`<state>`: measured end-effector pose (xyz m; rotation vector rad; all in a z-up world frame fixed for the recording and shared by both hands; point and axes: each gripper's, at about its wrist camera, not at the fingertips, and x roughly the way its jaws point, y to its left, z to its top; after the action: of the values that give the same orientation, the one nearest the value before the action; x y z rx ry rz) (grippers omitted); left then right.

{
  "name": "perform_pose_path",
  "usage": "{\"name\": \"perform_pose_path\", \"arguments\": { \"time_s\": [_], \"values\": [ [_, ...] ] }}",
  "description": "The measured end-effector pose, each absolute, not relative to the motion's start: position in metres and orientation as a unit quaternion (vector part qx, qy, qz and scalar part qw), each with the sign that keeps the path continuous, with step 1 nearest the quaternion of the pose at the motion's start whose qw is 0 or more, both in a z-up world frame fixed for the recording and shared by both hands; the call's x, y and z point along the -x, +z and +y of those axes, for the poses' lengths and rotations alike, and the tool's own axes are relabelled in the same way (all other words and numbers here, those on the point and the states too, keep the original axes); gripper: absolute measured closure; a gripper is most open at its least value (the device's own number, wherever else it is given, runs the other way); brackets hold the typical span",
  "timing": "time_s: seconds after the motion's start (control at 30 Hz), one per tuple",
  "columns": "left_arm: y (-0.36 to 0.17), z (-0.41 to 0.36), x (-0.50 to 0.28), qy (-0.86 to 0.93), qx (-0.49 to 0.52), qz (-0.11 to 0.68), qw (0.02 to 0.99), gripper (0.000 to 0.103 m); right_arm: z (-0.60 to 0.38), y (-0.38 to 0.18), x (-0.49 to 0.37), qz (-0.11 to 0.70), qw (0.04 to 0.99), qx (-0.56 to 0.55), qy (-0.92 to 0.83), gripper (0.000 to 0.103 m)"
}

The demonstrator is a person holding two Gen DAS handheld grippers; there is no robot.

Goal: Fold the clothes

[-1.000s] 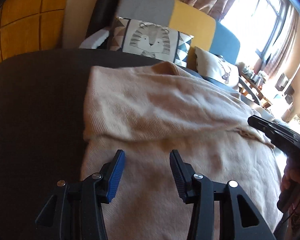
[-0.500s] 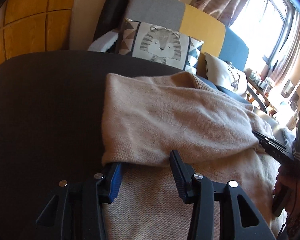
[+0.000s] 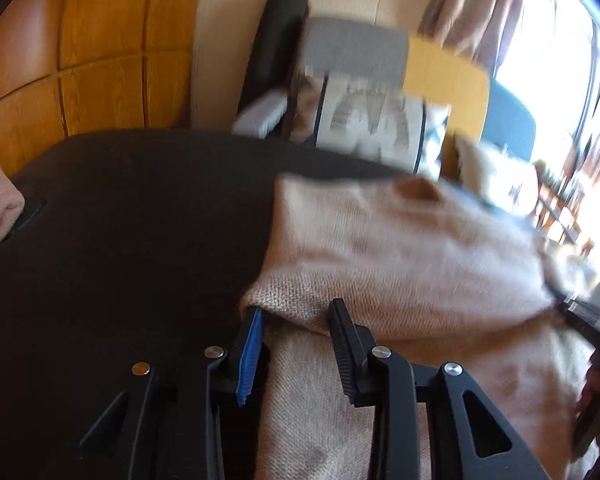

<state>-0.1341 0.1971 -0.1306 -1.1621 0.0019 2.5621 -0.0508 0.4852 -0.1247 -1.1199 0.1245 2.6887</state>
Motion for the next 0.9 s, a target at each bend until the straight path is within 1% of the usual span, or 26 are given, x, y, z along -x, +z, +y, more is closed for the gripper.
{"name": "perform_pose_path", "arguments": {
  "time_s": [0.1,0.2,0.27,0.3,0.33,0.43,0.5,0.6,0.73,0.8,0.9],
  "values": [
    [-0.133,0.196,0.130,0.885,0.435,0.014,0.169,0.068,0.486,-0.125,0.051,0.044,0.112,0.382,0.916,0.092],
    [-0.127,0.188,0.119,0.889,0.417,0.003,0.190,0.068,0.488,-0.125,0.051,0.048,0.110,0.381,0.917,0.092],
    [-0.123,0.189,0.111,0.893,0.401,0.011,0.206,0.068,0.488,-0.125,0.051,0.047,0.111,0.381,0.917,0.092],
    [-0.121,0.193,0.108,0.895,0.395,0.027,0.204,0.074,0.487,-0.125,0.051,0.046,0.111,0.381,0.917,0.092],
    [-0.122,0.198,0.107,0.892,0.396,0.041,0.215,0.087,0.487,-0.125,0.051,0.046,0.111,0.381,0.917,0.092],
    [-0.124,0.217,0.105,0.878,0.402,0.082,0.248,0.096,0.488,-0.125,0.051,0.051,0.109,0.380,0.917,0.092],
    [-0.126,0.226,0.104,0.866,0.412,0.091,0.269,0.098,0.489,-0.125,0.051,0.053,0.108,0.380,0.917,0.092],
    [-0.127,0.235,0.110,0.863,0.415,0.105,0.270,0.098,0.490,-0.125,0.051,0.054,0.108,0.379,0.917,0.092],
    [-0.125,0.233,0.126,0.886,0.397,0.132,0.203,0.098,0.491,-0.125,0.050,0.058,0.107,0.378,0.918,0.092],
    [-0.128,0.229,0.131,0.895,0.391,0.133,0.168,0.098,0.491,-0.125,0.050,0.059,0.106,0.378,0.918,0.092],
    [-0.124,0.208,0.133,0.908,0.382,0.093,0.144,0.098,0.492,-0.125,0.050,0.060,0.105,0.378,0.918,0.092]
  ]
}}
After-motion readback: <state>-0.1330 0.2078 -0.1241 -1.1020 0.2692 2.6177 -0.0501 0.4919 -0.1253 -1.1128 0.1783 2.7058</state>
